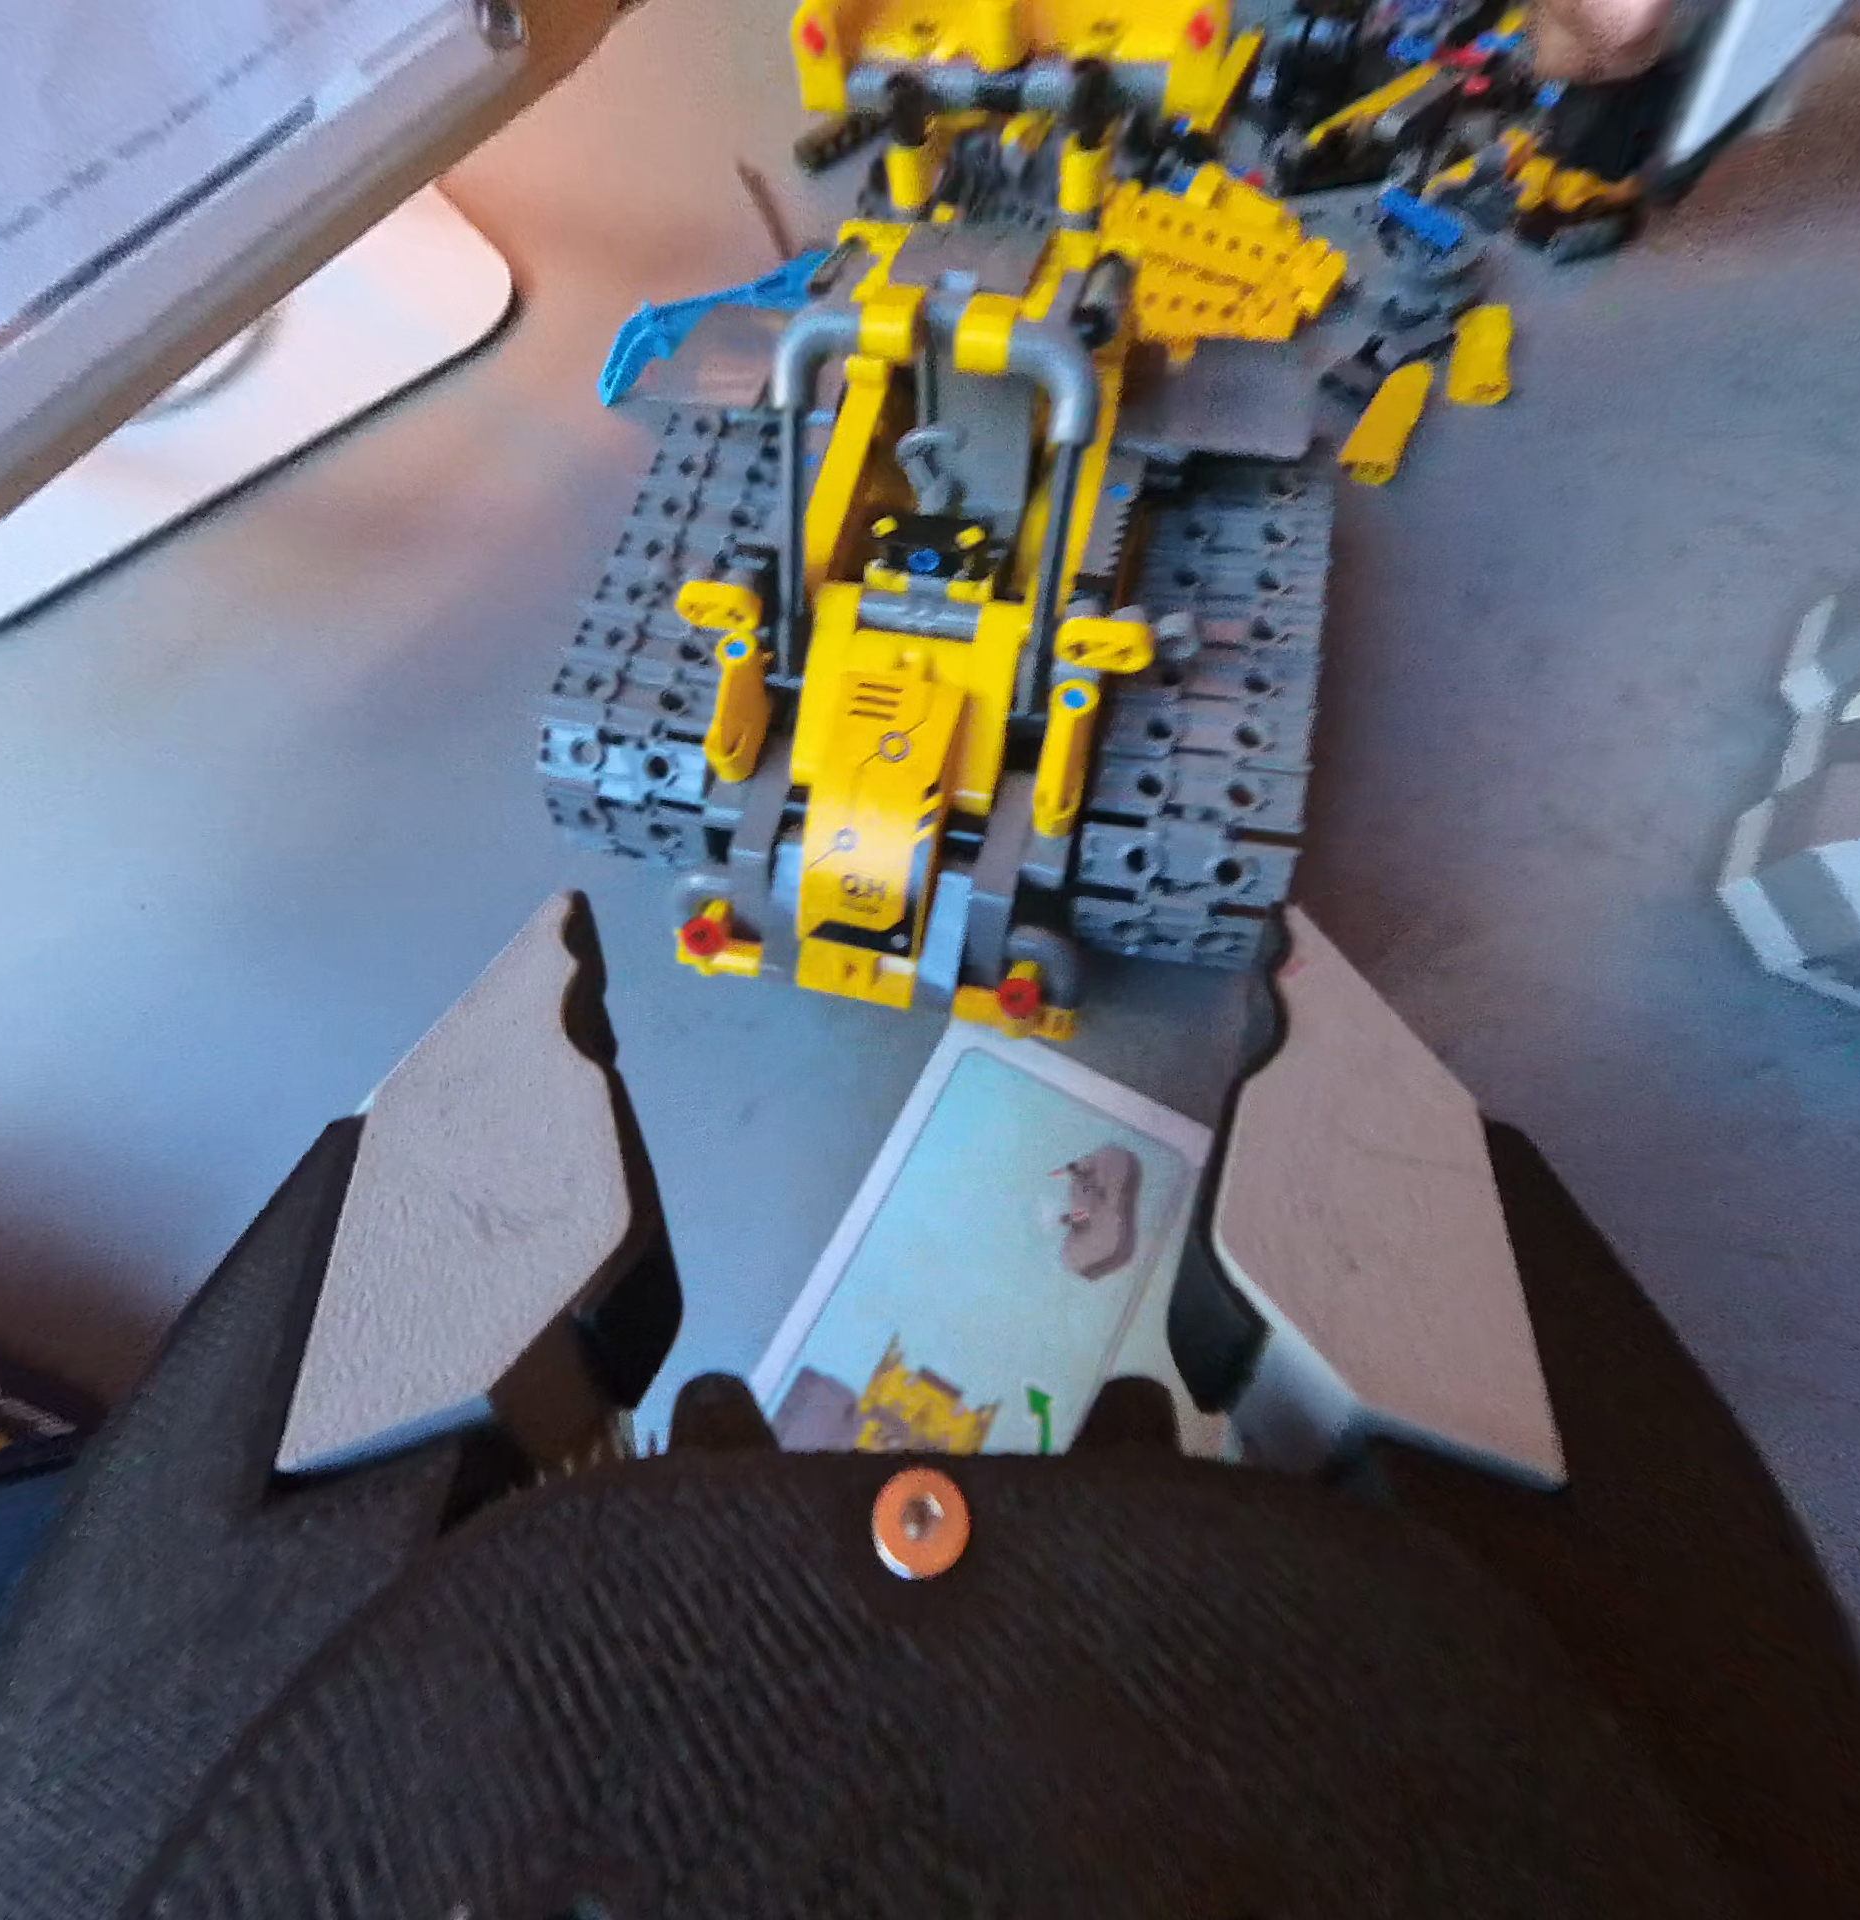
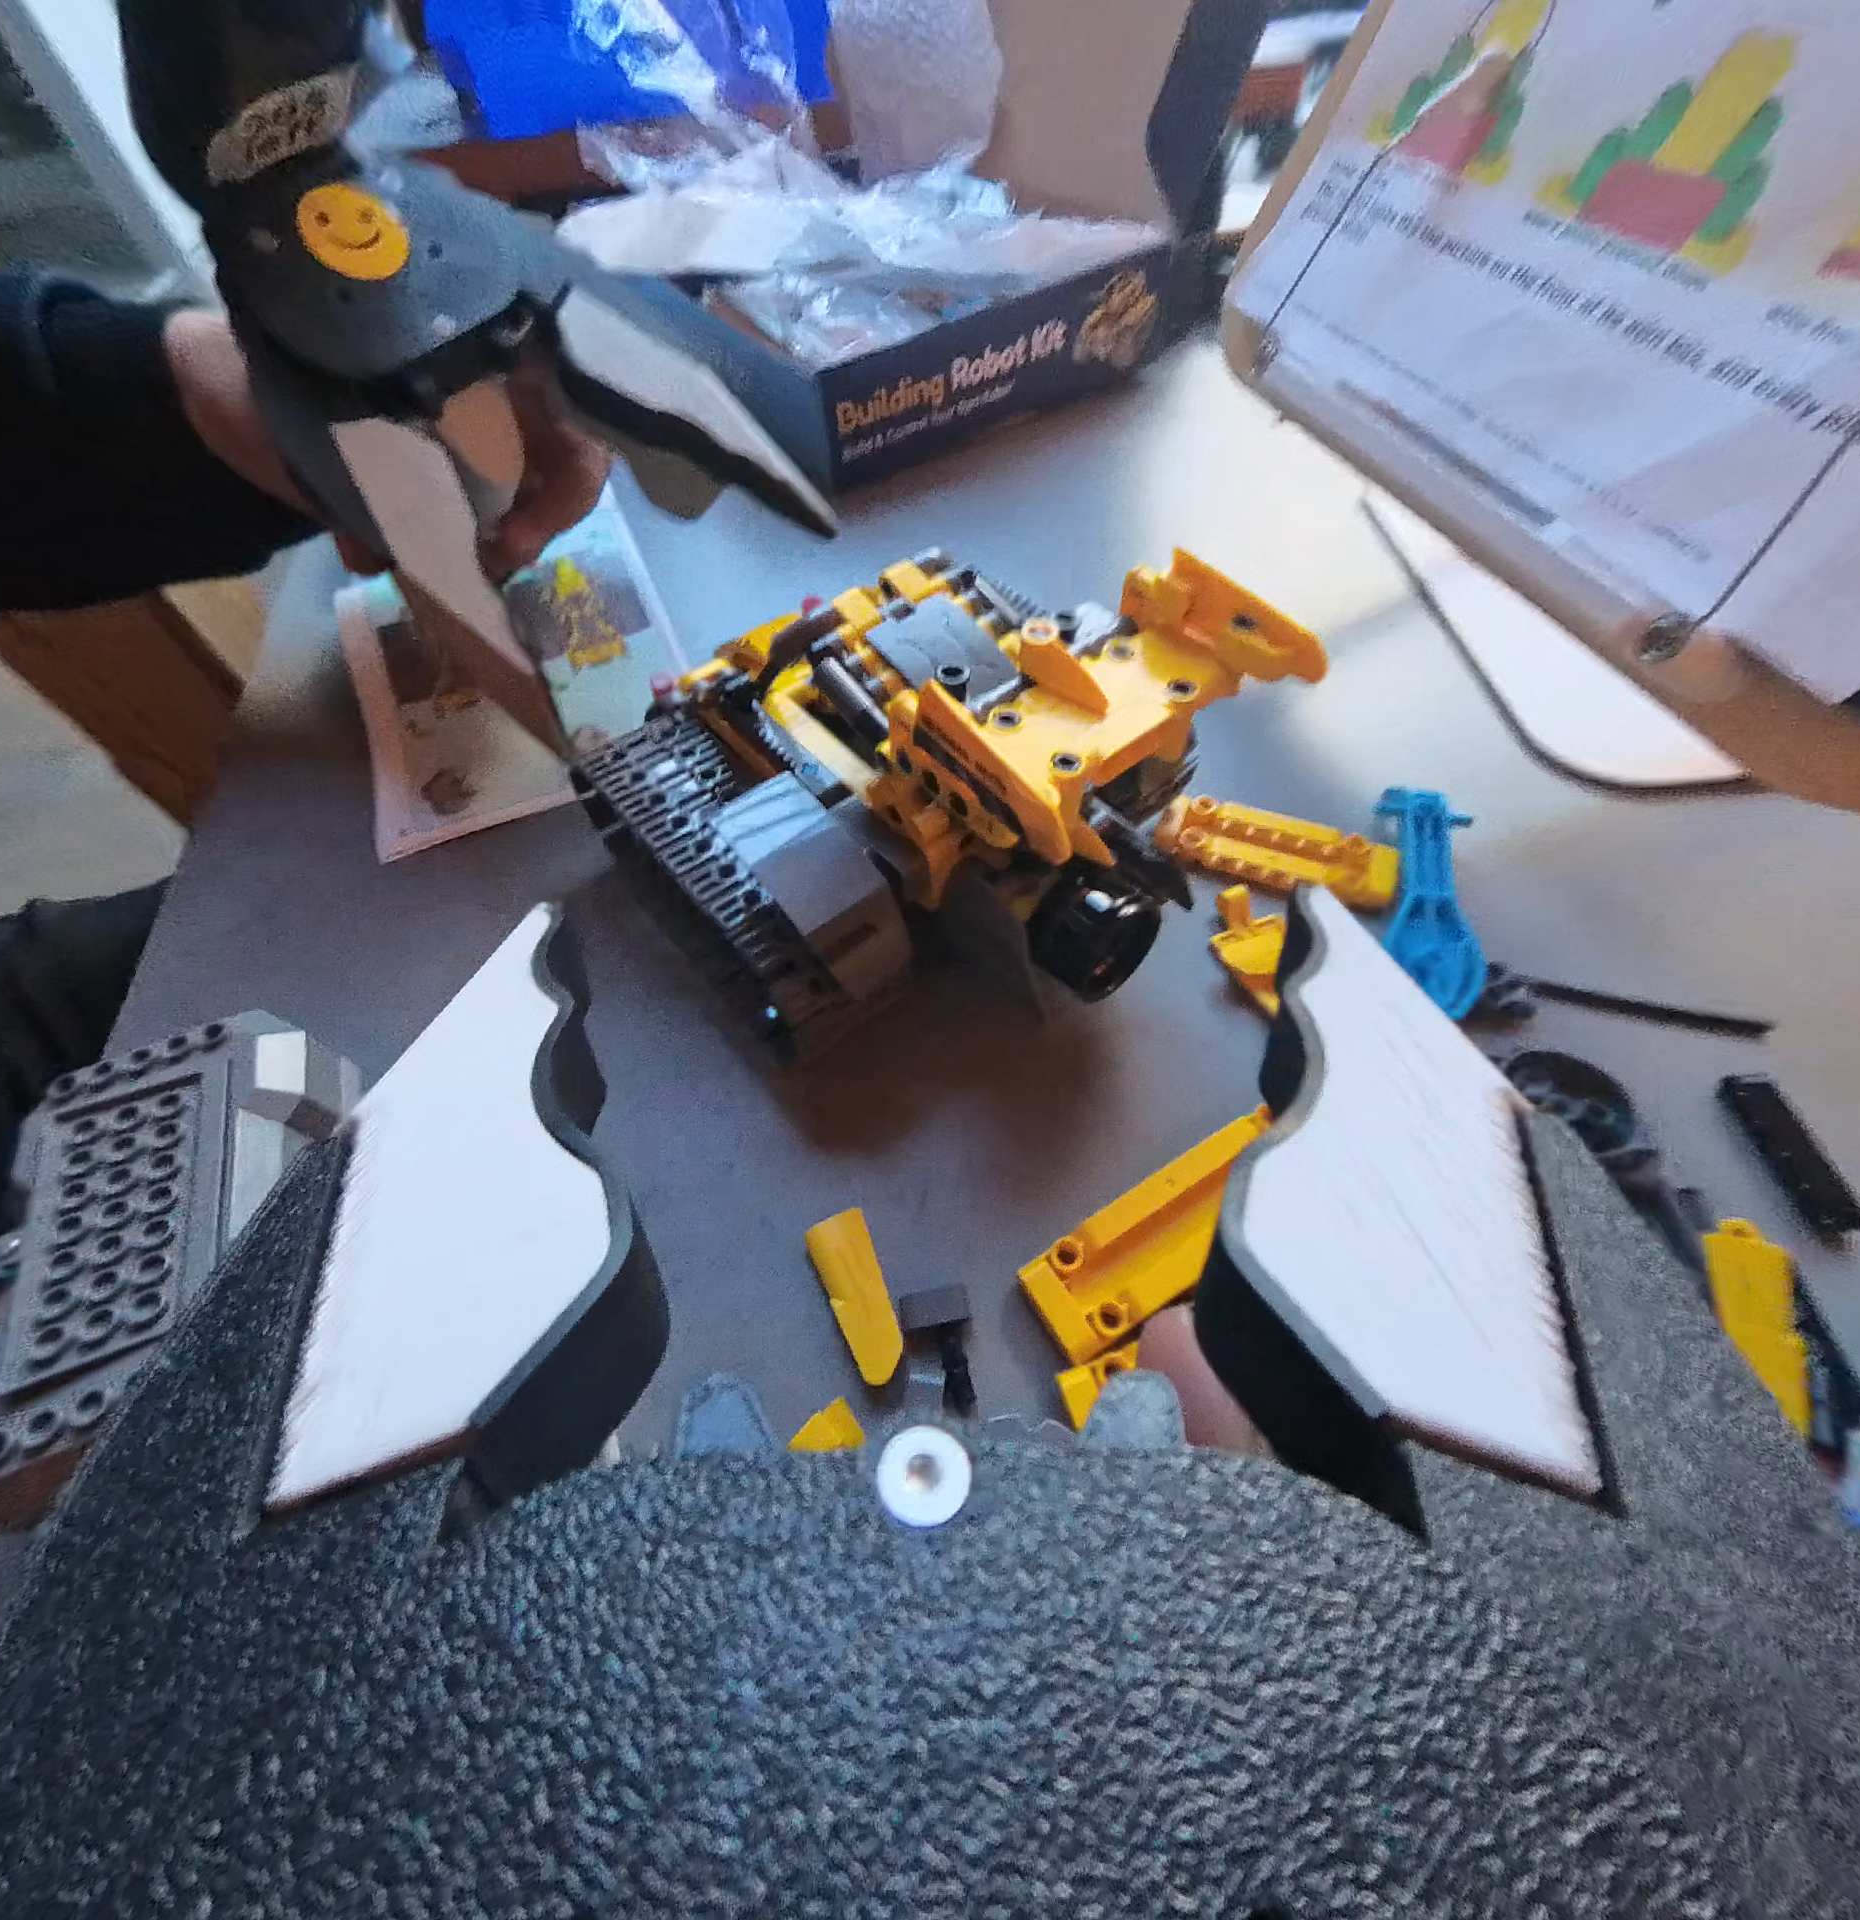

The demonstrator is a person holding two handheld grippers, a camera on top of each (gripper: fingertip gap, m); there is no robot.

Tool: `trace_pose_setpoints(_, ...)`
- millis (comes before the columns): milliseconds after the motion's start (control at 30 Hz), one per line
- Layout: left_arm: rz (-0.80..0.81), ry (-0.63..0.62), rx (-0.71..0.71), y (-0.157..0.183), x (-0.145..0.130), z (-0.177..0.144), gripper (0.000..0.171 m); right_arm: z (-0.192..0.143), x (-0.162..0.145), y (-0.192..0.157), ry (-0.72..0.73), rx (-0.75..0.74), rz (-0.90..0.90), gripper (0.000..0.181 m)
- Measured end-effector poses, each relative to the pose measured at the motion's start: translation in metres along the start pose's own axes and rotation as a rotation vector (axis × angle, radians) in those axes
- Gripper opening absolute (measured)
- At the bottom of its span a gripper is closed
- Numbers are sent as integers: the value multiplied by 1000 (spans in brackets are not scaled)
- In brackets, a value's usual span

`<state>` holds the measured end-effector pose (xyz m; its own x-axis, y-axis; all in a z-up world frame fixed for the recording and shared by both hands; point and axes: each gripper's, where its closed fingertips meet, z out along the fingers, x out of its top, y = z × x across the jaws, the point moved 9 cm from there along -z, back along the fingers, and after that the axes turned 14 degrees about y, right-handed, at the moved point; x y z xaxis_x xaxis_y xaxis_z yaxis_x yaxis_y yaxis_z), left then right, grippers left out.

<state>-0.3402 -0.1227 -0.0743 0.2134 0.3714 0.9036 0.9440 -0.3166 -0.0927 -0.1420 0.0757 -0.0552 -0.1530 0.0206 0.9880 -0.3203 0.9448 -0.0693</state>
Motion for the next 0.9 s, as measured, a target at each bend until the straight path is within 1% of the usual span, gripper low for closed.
trace_pose_setpoints(67,-4,-69,-8,-9,-1,4,121,3,-8,3,-73,7,25,123)
trace_pose_setpoints(133,2,-110,-42,-13,3,10,130,5,-14,3,-137,-15,-1,123)
trace_pose_setpoints(200,-3,-145,-66,-13,10,19,135,4,-15,3,-154,-43,-20,119)
trace_pose_setpoints(300,41,-227,-80,-5,20,30,137,3,-17,2,-179,-49,10,115)
trace_pose_setpoints(467,113,-340,-77,12,35,36,135,4,-31,2,-293,-69,-7,113)
trace_pose_setpoints(533,140,-366,-72,18,39,39,135,6,-32,1,-289,-67,-18,108)
trace_pose_setpoints(633,192,-388,-51,25,47,43,135,9,-34,-3,-296,-58,-36,104)
trace_pose_setpoints(733,221,-377,-53,28,59,35,135,10,-38,-6,-320,-54,-64,102)
trace_pose_setpoints(767,219,-369,-45,26,62,31,135,9,-39,-6,-328,-52,-65,102)
trace_pose_setpoints(833,211,-356,-11,17,63,23,132,5,-37,-6,-325,-43,-48,92)
trace_pose_setpoints(900,176,-354,-8,6,58,17,129,0,-31,-6,-286,-34,-31,86)
